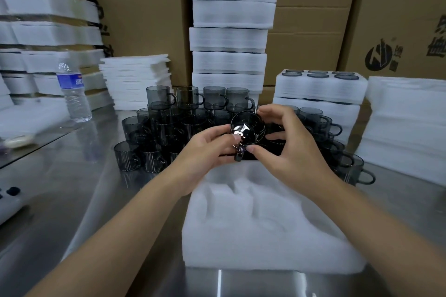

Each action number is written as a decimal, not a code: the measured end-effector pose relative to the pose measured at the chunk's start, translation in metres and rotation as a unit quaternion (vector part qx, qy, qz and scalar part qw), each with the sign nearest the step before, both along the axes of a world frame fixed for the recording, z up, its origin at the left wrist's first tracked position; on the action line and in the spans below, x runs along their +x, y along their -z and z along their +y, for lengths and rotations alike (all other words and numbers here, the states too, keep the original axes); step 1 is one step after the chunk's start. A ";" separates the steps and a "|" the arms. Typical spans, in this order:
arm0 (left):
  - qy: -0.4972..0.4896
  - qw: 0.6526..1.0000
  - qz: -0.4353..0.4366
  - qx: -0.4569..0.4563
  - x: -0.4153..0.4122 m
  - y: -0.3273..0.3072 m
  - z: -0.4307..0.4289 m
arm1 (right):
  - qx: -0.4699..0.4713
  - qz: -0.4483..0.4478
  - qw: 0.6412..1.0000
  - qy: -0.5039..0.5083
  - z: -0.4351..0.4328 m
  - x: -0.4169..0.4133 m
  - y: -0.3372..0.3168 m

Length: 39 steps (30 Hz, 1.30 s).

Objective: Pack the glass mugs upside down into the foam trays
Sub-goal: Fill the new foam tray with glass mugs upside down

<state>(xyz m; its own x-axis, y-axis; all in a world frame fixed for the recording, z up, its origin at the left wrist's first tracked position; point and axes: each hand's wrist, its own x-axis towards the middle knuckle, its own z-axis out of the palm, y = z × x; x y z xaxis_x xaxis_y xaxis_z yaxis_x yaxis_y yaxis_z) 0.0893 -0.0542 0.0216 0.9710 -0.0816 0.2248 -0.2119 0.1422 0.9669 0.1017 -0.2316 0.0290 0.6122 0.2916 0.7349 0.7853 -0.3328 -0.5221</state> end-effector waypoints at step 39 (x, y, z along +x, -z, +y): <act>-0.004 0.975 0.003 0.221 -0.013 -0.021 0.014 | 0.022 0.047 0.996 -0.078 -0.002 0.000 0.000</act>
<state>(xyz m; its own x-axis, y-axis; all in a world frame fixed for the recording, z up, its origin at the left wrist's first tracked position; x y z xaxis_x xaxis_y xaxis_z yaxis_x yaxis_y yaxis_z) 0.0767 -0.0406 0.0430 0.9732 -0.1626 0.1627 -0.2049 -0.2911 0.9345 0.1013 -0.2337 0.0290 0.6290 0.3574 0.6904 0.7723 -0.1855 -0.6076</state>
